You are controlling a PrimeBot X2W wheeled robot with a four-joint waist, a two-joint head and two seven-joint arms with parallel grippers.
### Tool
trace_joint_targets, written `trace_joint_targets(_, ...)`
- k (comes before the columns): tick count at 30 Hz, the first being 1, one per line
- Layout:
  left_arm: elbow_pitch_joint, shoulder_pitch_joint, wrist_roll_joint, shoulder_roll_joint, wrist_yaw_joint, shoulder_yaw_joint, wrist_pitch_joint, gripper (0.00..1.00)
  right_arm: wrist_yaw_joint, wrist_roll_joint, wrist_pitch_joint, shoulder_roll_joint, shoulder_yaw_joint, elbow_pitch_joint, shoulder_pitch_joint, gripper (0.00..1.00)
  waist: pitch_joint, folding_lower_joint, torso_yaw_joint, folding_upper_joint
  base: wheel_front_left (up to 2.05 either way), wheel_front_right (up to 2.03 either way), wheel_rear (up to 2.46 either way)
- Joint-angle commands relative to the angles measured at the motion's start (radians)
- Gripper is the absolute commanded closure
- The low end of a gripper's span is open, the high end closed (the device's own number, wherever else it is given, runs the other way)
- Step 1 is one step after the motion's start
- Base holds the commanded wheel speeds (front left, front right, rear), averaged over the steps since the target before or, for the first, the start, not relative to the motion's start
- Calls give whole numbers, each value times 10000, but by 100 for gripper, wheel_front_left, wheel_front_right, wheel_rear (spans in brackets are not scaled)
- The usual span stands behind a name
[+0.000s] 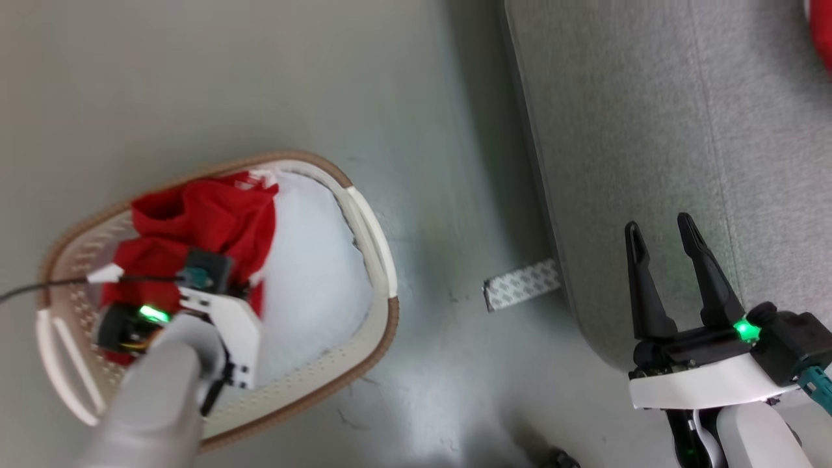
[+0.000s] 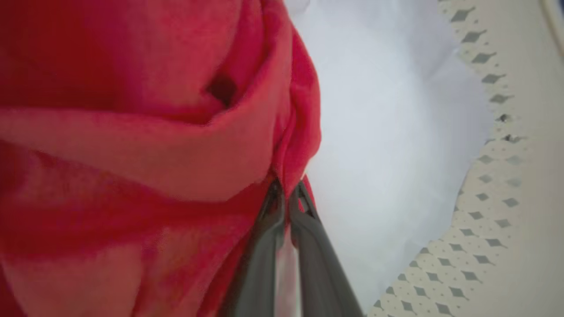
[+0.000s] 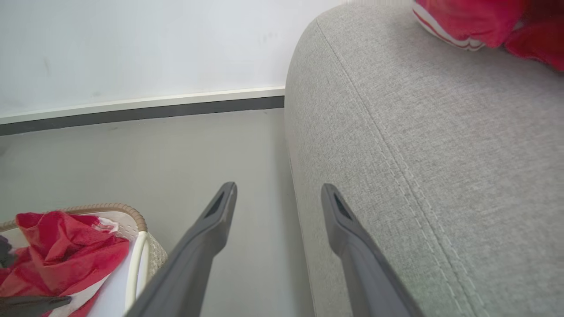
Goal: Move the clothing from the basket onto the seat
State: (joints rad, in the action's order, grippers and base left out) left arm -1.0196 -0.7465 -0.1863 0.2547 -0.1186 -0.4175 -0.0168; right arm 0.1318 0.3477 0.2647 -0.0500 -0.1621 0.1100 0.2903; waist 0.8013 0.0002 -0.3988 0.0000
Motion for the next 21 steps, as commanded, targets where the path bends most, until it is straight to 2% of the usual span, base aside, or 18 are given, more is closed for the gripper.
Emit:
trace_joint_targets(1, 1, 284, -142, -148, -40, -12, -206, 100, -22, -16, -5, -12, 108, 110, -147, 0, -754, -2, 448, 0, 0, 0, 0)
trace_joint_targets(6, 273, 935, -763, -796, -98, -142, -605, 100, -22, -160, -5, -15, 380, 434, -374, 0, -2247, -2, 1171, 0, 0, 0, 0)
trace_joint_targets(10, 1048, 1527, -1387, -1169, -118, -642, -507, 100, -23, -374, -5, -19, 474, 664, -605, 0, -3459, -2, 1783, 0, 0, 0, 0)
trace_joint_targets(16, 3058, 2341, -2569, -936, -119, -1449, 327, 100, -22, -682, -5, -22, 618, 984, -1161, 0, -5240, -2, 2466, 0, 0, 0, 0)
trace_joint_targets(21, 4661, 2901, -3048, -572, -120, -1534, 949, 100, -22, -839, -3, -19, 482, 1116, -1596, 0, -6171, -2, 2678, 0, 0, 0, 0)
